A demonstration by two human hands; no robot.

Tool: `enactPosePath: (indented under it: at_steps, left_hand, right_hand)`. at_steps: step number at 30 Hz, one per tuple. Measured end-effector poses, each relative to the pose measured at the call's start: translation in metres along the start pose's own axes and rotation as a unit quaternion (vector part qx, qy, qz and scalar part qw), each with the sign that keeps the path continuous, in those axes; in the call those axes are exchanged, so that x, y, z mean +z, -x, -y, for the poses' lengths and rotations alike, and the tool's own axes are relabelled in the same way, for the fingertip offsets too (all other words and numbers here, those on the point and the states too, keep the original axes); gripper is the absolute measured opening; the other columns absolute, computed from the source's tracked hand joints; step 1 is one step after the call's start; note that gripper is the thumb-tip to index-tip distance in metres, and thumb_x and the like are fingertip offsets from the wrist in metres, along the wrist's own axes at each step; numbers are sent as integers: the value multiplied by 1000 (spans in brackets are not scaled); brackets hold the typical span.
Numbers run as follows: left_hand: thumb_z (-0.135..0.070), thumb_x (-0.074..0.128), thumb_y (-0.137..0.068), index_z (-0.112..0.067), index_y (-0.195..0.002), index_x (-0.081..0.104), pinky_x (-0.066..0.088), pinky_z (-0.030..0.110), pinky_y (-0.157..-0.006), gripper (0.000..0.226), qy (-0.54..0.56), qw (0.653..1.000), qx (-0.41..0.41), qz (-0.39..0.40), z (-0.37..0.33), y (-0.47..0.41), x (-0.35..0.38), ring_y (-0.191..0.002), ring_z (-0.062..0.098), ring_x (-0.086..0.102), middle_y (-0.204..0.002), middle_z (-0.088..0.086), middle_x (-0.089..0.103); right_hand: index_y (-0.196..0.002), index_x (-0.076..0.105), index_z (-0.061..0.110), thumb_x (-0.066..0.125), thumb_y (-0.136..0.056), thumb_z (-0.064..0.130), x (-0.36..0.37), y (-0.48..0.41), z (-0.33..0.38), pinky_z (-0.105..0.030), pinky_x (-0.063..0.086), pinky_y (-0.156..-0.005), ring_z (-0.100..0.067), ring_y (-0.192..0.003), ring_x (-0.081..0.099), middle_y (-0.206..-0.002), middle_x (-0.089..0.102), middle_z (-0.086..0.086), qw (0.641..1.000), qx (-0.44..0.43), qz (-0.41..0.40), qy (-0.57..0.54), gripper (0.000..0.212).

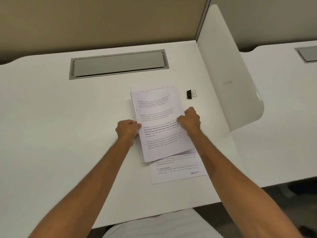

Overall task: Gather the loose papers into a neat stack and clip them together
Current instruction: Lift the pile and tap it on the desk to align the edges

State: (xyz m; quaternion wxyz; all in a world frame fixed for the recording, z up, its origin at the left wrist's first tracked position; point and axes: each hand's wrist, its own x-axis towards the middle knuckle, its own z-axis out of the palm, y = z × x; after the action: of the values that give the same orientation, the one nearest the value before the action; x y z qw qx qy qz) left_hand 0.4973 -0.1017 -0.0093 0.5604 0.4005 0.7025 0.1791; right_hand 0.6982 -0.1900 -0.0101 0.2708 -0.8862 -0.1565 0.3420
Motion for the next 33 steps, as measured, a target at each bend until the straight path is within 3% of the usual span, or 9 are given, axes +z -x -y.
enactPosePath:
  at_steps: [4,7,9,12,18,20,22,27,33]
  left_hand:
    - [-7,77,-82,-15,-69,68,48,24,-56,18,-42,999,17,-8,2,-1,3,-57,16,57,-80,7,70]
    - [-8,77,-82,-15,-68,67,59,34,-69,19,-43,999,22,-3,3,-3,3,-63,20,63,-84,9,73]
    - [-6,77,-82,-14,-69,67,61,40,-77,18,-43,999,24,4,5,-2,3,-69,26,66,-86,11,74]
    - [-3,78,-80,-14,-70,67,62,37,-76,18,-39,999,32,-3,7,1,0,-68,25,66,-88,12,75]
    - [4,78,-74,-12,-93,64,64,35,-70,29,-1,999,44,-5,15,16,-5,-78,27,76,-89,10,75]
    - [3,80,-73,-13,-103,61,63,37,-76,38,5,999,44,8,21,23,-8,-81,26,76,-89,9,75]
    - [3,80,-74,-12,-104,65,63,36,-79,37,4,999,45,30,30,31,-8,-84,25,76,-90,8,77]
    - [3,79,-76,-17,-82,70,62,33,-77,23,-45,997,56,39,52,51,2,-81,22,75,-82,2,76]
    - [1,74,-75,-19,-86,69,57,39,-78,23,-115,988,99,0,58,59,13,-80,25,63,-85,1,62]
  right_hand:
    - [-131,42,8,59,-87,12,0,-4,-1,-41,52,-90,-31,-106,59,-116,55,-8,998,34,9,-47,47]
    - [-79,50,18,55,-82,8,-3,-3,-4,-25,37,-54,-20,-67,49,-78,47,3,998,29,-5,-62,12]
    - [-59,27,24,53,-76,3,-4,-4,-8,-24,19,-50,-16,-52,28,-63,30,7,998,17,-7,-58,37]
    - [-55,30,19,61,-74,1,-6,-4,-12,-25,19,-50,-17,-49,27,-57,32,7,997,7,-10,-72,41]
    - [-94,68,22,77,-81,6,-21,7,-27,-17,44,-60,-8,-70,61,-82,62,11,993,-19,4,-118,22]
    - [-101,71,20,78,-80,6,-29,16,-38,-18,46,-65,-15,-75,65,-84,67,6,992,-21,-7,-125,26]
    - [-84,70,22,78,-80,7,-36,28,-53,-17,44,-57,-13,-68,64,-75,68,9,993,-23,-26,-116,18]
    - [-79,68,7,72,-80,10,-31,48,-80,-27,42,-60,-23,-70,58,-78,68,-5,998,-7,-58,-14,5]
    - [-112,66,12,63,-87,14,-19,56,-82,-26,38,-66,-30,-88,60,-116,62,-10,991,12,-103,89,26]
